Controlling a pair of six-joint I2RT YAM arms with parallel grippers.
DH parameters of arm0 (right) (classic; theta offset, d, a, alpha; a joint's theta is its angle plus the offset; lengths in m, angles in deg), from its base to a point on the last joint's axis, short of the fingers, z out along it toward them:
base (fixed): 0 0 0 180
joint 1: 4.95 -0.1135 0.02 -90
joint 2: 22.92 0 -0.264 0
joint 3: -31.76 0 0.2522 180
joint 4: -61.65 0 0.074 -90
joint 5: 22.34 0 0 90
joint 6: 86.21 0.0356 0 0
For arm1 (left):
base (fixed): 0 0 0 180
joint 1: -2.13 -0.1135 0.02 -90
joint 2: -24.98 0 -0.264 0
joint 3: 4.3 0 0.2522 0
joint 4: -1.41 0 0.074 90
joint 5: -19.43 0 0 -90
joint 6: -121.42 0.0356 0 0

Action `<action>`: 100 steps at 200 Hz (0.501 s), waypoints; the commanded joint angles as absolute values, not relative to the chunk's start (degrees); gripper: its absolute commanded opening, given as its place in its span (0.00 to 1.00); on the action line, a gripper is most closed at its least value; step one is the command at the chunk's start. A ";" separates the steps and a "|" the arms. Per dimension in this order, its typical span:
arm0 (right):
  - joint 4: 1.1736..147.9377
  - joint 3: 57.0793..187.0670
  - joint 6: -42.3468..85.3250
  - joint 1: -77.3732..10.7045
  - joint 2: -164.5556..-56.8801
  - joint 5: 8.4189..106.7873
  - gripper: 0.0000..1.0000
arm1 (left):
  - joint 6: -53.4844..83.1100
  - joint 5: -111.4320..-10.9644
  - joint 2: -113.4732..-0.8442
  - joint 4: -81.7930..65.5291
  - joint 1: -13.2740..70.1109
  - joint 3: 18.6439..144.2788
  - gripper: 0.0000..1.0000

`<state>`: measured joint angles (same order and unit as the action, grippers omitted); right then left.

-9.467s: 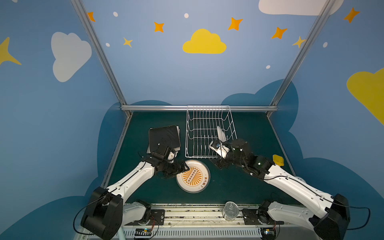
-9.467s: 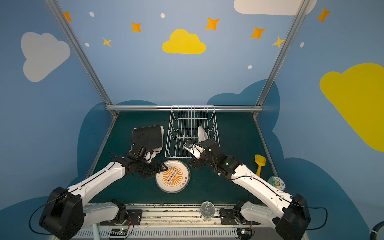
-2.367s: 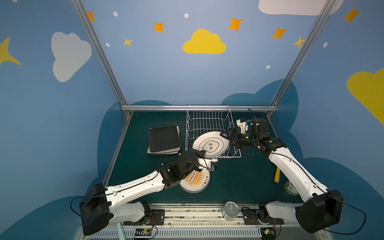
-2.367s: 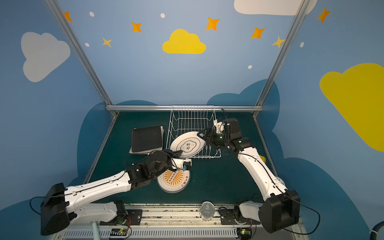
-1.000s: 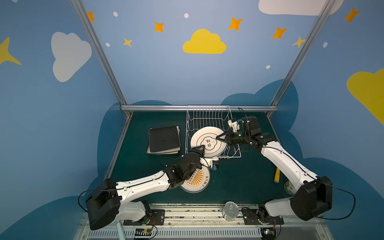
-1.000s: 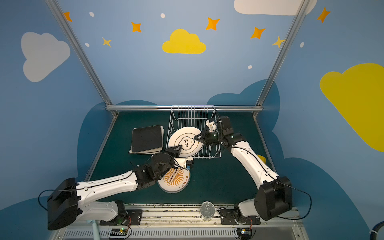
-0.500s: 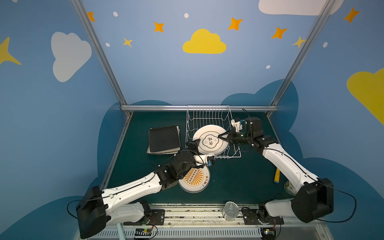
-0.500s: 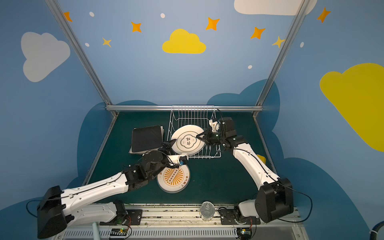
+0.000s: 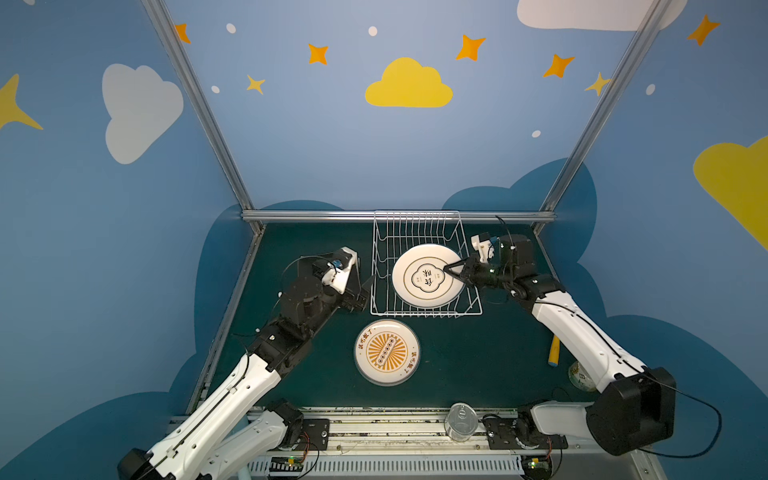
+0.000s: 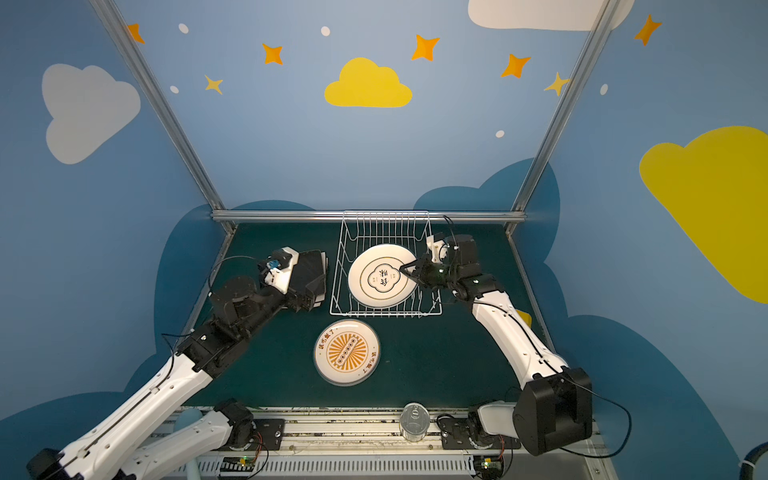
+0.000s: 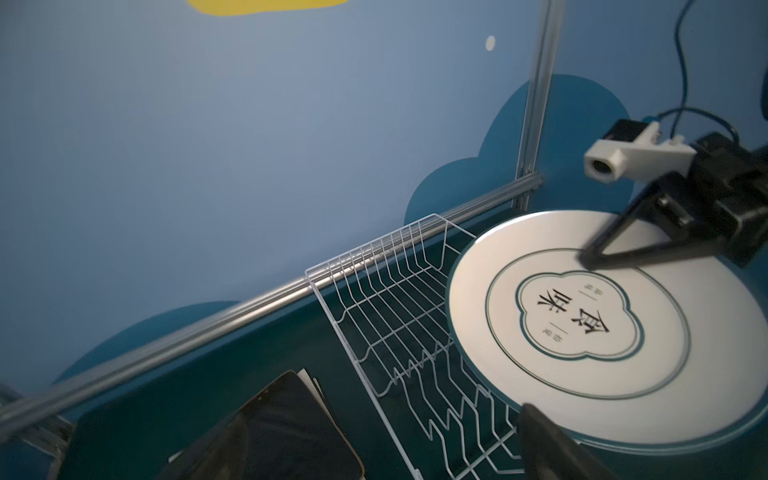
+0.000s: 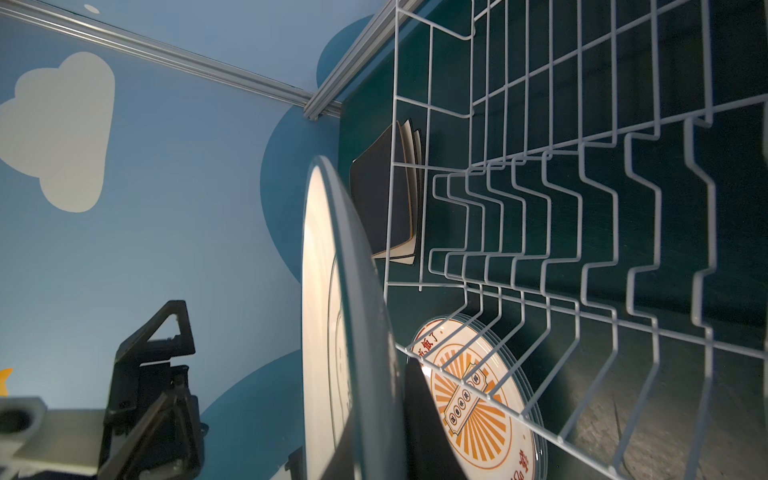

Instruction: Unload the plates from the dish rack

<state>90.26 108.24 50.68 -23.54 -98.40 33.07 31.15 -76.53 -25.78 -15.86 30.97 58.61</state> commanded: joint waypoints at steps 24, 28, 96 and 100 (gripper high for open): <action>85.31 108.11 46.36 -23.77 -96.11 31.77 0.00 | 3.85 -48.51 -31.51 -16.90 22.00 60.98 1.00; 85.02 107.99 46.01 -23.83 -96.08 31.65 0.00 | 2.35 -46.40 -32.51 -16.36 21.45 61.24 1.00; 79.12 104.15 41.37 -25.65 -93.10 31.62 0.00 | -10.54 -23.32 -49.44 -5.61 20.01 65.62 0.99; 79.08 104.02 41.17 -25.76 -93.06 31.55 0.00 | -10.97 -22.35 -50.29 -4.48 19.98 65.58 0.99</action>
<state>84.31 104.44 43.62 -24.94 -95.36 32.83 -4.76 -33.42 -47.35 -11.34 20.13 64.11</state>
